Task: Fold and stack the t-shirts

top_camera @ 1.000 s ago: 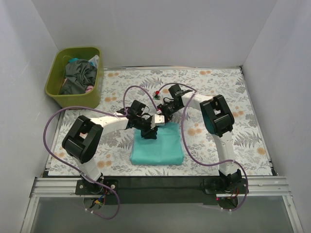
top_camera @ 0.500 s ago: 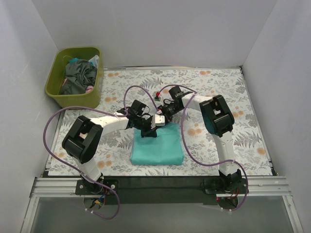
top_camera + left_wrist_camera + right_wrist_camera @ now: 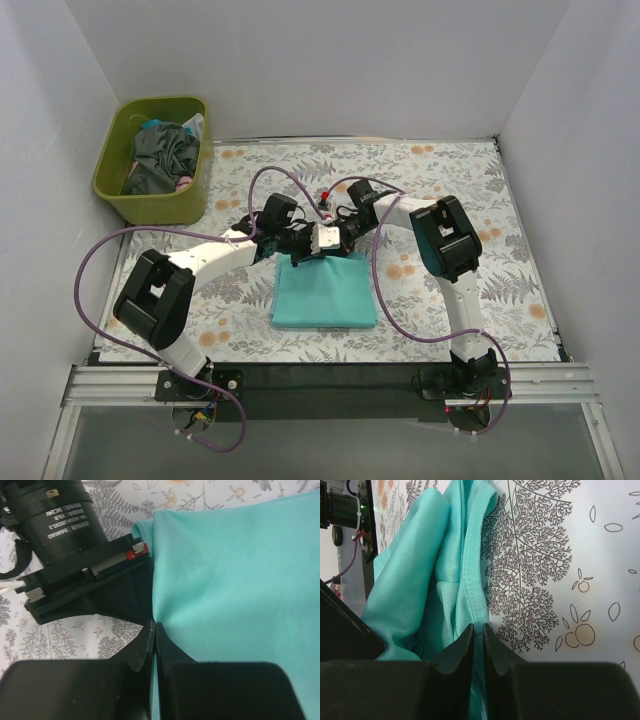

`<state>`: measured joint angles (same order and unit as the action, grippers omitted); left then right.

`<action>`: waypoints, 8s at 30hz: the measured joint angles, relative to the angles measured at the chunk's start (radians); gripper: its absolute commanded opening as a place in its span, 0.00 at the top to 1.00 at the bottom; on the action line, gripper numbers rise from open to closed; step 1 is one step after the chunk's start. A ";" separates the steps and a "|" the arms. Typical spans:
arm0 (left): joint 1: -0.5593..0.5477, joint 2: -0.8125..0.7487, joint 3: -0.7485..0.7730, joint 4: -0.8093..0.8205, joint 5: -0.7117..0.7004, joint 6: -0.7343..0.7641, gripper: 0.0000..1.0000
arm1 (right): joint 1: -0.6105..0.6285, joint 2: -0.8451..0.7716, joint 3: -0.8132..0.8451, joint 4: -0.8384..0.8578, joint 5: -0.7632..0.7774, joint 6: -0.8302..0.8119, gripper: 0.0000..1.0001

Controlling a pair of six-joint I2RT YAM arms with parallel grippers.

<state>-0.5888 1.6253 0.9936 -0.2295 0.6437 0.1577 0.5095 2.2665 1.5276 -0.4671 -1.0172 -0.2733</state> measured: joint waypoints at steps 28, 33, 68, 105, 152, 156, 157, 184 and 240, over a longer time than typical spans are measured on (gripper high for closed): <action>0.011 0.012 -0.121 0.192 -0.050 0.073 1.00 | -0.006 0.026 0.130 -0.172 0.104 -0.198 0.89; 0.011 -0.061 -0.129 0.226 -0.065 0.098 1.00 | -0.005 0.027 0.106 -0.192 0.056 -0.223 0.90; 0.187 0.077 0.074 0.234 -0.072 -0.162 0.55 | -0.231 -0.158 0.127 -0.262 0.258 -0.169 0.40; 0.379 0.264 0.167 -0.115 0.160 -0.584 0.57 | -0.186 -0.090 0.001 -0.230 0.112 -0.074 0.59; 0.439 0.315 0.199 -0.008 0.016 -0.632 0.71 | -0.188 -0.068 0.163 -0.212 0.369 -0.036 0.48; 0.465 0.249 0.201 -0.001 0.031 -0.686 0.48 | -0.191 -0.115 0.173 -0.212 0.401 -0.026 0.48; 0.480 0.220 0.199 0.003 0.051 -0.708 0.45 | -0.193 -0.139 0.173 -0.211 0.401 -0.016 0.51; 0.410 0.510 0.151 0.474 0.320 -1.347 0.67 | -0.132 -0.027 -0.035 0.309 0.078 0.489 0.56; 0.737 -0.465 0.036 -0.041 0.084 -1.085 0.42 | 0.274 -0.421 -0.141 0.135 0.921 0.405 0.02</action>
<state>0.1486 1.1606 1.0298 -0.2703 0.7273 -0.9272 0.7837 1.8458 1.3865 -0.3325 -0.0967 0.1314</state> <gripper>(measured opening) 0.574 0.984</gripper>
